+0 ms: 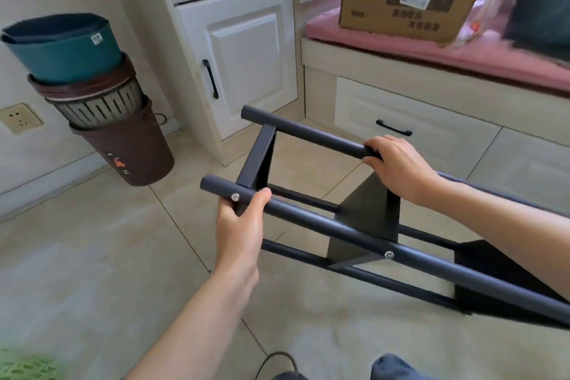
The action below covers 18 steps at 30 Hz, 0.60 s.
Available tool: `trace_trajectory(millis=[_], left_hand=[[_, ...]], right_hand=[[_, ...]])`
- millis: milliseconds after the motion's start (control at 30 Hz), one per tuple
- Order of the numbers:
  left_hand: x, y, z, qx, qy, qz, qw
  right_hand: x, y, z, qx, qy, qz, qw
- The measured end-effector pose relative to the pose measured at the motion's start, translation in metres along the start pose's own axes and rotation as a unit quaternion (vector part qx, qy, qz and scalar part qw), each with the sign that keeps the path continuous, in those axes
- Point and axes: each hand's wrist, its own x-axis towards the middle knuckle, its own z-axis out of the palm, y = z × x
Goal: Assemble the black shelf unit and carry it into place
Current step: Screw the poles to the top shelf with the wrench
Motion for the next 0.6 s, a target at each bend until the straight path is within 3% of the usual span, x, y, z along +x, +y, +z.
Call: trace_trajectory(millis=[300,600], left_hand=[[-0.011,0.105,0.021,0.054,-0.083,0.211,0.973],[-0.053,0.150,0.048,0.150,-0.221,0.343,0.900]], right_hand=[[-0.003,-0.018,-0.076,0.107,0.084,0.030,0.990],[-0.065,0.001,-0.084,0.256,0.116,0.108,0.953]])
